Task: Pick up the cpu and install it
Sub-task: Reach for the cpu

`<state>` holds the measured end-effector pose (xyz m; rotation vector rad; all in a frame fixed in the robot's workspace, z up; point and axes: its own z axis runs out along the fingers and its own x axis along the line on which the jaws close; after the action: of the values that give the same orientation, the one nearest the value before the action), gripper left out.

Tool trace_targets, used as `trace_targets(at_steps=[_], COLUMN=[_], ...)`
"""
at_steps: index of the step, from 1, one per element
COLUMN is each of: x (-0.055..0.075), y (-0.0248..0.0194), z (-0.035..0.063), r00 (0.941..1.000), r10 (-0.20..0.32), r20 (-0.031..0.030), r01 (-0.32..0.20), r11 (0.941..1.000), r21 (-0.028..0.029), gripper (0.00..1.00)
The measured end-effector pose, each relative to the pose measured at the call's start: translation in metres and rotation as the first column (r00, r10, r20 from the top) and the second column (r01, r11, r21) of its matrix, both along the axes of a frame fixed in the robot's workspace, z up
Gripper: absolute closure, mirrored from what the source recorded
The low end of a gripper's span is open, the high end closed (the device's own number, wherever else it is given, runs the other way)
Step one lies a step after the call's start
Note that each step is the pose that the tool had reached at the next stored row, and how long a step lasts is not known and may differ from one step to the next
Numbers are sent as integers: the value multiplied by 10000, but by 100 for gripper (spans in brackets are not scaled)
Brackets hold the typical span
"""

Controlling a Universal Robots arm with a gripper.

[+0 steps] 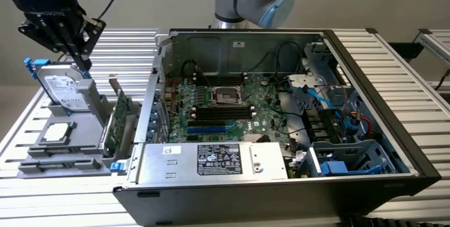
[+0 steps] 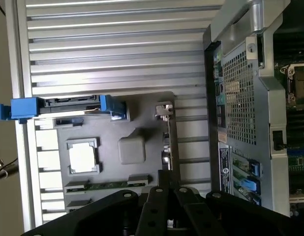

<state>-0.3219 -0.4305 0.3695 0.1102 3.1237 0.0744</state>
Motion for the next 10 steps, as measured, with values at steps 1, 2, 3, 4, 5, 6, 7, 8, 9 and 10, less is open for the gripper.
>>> trace_targets(at_steps=[1,2,3,4,5,6,7,8,9,10], x=[-45,-90,-135,-180,-225,-270,-317,-363,-408,-452], y=[-3,-5,-5,-5,-6,-6,-6,-6,-6,-6], z=[-14,-29,-44,-59,-73,-88,-104,-118,-133,-148], r00=[10000,10000,10000,10000,10000,10000,10000,10000,10000,10000], r10=[-1,-1,-1,0,0,0,0,-1,-1,-1], r20=[0,0,1,1,0,1,1,1,1,1], r01=[1,1,1,0,0,0,0,1,1,1], r11=[10000,10000,10000,10000,10000,10000,10000,10000,10000,10000], r21=[0,0,1,1,0,0,0,0,-1,-1], gripper=[89,89,89,89,89,89,89,89,89,89])
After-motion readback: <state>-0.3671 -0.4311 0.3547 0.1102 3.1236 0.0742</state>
